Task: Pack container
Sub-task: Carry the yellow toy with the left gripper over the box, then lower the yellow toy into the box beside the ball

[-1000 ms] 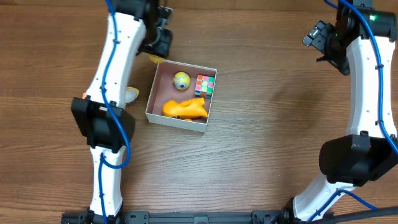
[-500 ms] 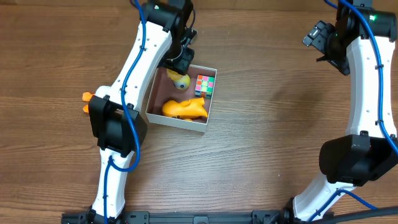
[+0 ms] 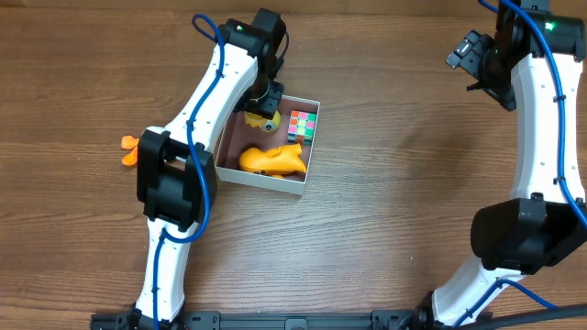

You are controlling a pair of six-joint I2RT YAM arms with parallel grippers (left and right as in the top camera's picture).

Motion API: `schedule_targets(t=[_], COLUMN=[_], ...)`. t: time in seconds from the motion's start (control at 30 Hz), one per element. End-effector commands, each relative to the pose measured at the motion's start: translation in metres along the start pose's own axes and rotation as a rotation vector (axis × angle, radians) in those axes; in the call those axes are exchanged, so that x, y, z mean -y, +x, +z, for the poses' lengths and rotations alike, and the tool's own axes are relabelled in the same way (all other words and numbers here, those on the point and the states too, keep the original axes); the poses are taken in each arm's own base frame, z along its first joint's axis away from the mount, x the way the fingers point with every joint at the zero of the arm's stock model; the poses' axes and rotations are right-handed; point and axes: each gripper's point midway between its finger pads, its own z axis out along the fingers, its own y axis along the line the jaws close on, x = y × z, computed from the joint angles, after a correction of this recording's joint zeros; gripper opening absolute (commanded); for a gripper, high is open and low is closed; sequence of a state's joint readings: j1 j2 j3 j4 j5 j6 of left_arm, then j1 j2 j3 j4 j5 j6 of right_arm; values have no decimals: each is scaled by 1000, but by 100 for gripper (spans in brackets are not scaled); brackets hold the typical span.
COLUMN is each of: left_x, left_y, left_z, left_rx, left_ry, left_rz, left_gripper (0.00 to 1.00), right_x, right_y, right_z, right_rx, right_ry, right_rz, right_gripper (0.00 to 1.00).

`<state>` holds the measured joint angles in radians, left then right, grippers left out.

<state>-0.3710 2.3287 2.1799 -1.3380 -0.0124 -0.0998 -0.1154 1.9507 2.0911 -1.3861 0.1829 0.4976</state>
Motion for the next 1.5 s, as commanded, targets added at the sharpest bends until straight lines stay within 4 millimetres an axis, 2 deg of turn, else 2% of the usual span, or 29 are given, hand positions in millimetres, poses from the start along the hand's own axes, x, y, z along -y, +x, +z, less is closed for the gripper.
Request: schedule_targets(t=[0.0,0.2,0.43,0.97,1.17,1.3,1.47], left_x=[-11,-18,-21,-21,-21,-29,-34], left_y=[-5,-7,10,9,1,-3,-3], left_z=[5,14,39,37,25,14,12], left_rx=[18,37,-16,-16,11,33,36], left_ry=[-49,-87,-110,-110,-110,-154,-179], left_rz=[-92,-199,-249,-248,-250,-250,-250], left_gripper=[29,28,22,16,15,16,17], right_x=[-1,-1,-1,-1,-1,-1,-1], right_y=[-2,-2,-2,-2,-2,-2,-2], right_z=[-7,-7,-7,-7,-7,-7,-7], right_rx=[18,18,19,19,18,18,18], right_ry=[-9,-9,-9,-9,-10,-9,-9], right_rz=[5,5,5,5,5,5,5], right_gripper=[100,100,100,100,100,100,100])
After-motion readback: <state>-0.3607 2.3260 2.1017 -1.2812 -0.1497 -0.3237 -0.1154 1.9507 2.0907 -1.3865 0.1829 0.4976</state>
